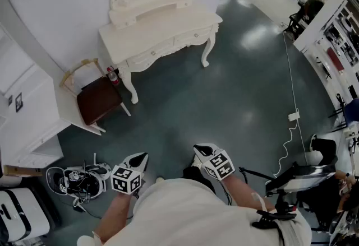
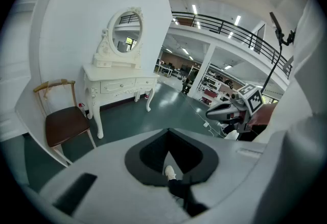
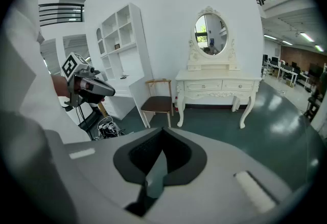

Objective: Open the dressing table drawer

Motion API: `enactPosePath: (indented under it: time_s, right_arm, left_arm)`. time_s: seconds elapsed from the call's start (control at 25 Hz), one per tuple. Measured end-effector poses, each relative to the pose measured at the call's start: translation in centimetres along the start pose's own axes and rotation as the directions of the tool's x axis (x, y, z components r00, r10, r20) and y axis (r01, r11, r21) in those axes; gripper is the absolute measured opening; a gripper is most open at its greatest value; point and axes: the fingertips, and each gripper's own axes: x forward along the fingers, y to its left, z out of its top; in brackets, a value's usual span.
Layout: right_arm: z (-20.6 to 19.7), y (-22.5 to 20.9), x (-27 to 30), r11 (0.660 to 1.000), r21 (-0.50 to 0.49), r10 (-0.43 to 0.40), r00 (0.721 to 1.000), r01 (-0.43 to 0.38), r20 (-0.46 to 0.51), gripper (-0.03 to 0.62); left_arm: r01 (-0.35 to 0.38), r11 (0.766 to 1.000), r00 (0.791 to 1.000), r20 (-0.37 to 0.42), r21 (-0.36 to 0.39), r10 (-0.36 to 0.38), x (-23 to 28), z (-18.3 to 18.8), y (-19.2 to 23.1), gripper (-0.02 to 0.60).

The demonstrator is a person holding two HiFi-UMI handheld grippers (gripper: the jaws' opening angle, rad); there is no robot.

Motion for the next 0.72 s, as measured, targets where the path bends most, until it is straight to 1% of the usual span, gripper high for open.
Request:
enactPosePath:
  time_s: [0.12, 0.24, 0.4, 0.52, 0.68, 0.72]
  right_arm:
    - [0.4, 2.6, 2.2, 1.0, 0.008, -0.024, 1.0, 0.024, 0.009, -0.002]
    - [0.8, 5.5, 3.5, 1.0, 0.016, -0.027, 1.0, 0.027, 0.003, -0.002]
    - [2.0, 7.0, 4.4, 1.0, -0.009, -0.018, 1.0, 0.018, -0.009, -0.002]
    - [3.1, 5.6, 4.8, 1.0, 0.007, -0.028, 1.0, 0.028, -0.005, 0.0]
    - [5.7, 1.2, 6.6, 0.999, 0.016, -0.043, 0.998, 0.042, 0.035, 0.002]
    - [6.4, -0.1, 7.2, 0.999, 0.019, -0.042, 0.998, 0.041, 0.044, 0.015]
  left_arm:
    - [0.01, 0.999, 1.0, 0.013, 0.034, -0.01, -1.6, -0.9, 2.2, 0.002]
    - [0.034, 0.998, 0.999, 0.011, 0.046, -0.034, -3.4, -2.3, 3.0, 0.002]
    - [0.055, 0.997, 0.998, 0.003, 0.055, -0.055, -4.0, -2.8, 3.9, 0.002]
    - [0.047, 0.998, 0.999, 0.015, 0.042, -0.048, -3.0, -1.8, 4.9, 0.002]
    - [0.02, 0.999, 0.999, 0.048, 0.041, -0.022, 0.0, 1.5, 6.7, 0.002]
    - [0.013, 0.999, 0.999, 0.049, 0.045, -0.015, 0.8, 2.5, 7.1, 0.002]
